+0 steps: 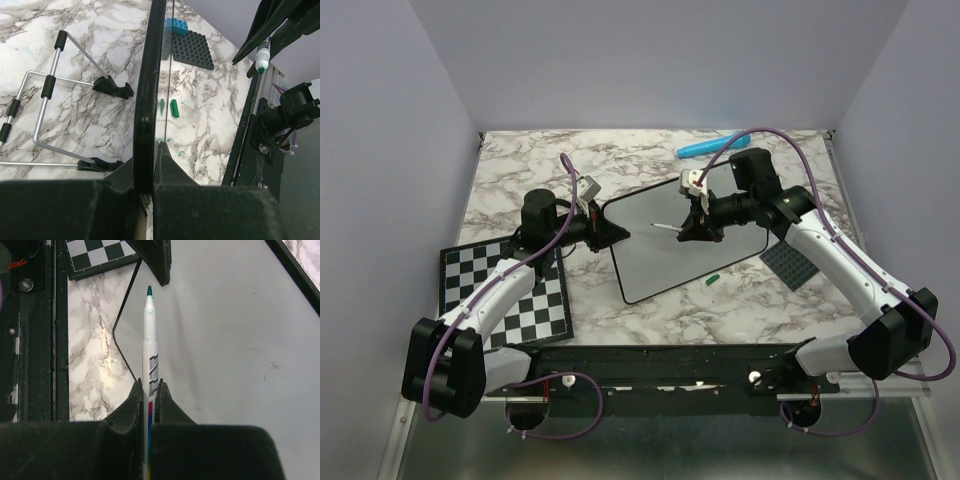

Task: Write a sentence on the whiteboard

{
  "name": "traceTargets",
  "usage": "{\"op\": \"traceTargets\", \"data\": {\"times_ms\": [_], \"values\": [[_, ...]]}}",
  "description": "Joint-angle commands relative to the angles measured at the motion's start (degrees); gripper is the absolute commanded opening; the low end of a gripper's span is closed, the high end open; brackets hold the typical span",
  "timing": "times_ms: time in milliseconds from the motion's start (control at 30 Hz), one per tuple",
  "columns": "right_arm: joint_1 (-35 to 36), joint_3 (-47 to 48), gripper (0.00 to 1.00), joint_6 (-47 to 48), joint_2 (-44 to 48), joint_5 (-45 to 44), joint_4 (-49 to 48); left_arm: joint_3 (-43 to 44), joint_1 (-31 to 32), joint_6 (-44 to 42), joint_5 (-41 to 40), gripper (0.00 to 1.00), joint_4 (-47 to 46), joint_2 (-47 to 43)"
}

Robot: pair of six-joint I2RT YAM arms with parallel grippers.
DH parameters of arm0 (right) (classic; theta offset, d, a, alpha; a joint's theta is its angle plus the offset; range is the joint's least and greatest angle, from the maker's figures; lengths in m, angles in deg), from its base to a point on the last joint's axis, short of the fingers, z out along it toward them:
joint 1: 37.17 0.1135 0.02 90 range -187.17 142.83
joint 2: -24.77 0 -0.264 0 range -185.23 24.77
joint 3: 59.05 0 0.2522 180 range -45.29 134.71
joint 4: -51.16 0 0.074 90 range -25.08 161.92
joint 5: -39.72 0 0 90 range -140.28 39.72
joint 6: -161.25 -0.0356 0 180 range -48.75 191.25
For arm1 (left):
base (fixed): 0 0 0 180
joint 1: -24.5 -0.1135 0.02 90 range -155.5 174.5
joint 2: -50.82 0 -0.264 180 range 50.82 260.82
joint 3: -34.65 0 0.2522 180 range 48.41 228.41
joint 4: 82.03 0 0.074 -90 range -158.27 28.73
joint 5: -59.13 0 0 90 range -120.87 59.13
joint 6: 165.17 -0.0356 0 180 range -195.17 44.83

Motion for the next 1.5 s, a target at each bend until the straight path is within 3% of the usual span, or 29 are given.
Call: {"op": "traceTargets", "data": {"times_ms": [0,433,1467], "values": [[0.1,-1.1,0.01,0.8,1.0,-0.5,0.6,-1.3,0.2,-7.6,-7.1,0.0,10.4,1.6],[1.8,-3.4,0.01,-2.6,0.1,2.7,-1.7,-1.3,0.3,-7.6,-7.2,0.0,10.5,1.6],[1.8,-8.6,0.01,-3.4,8.7,-3.0,-2.9,-1.6,1.3,-7.6,-8.7,0.0,11.1,0.6]]}}
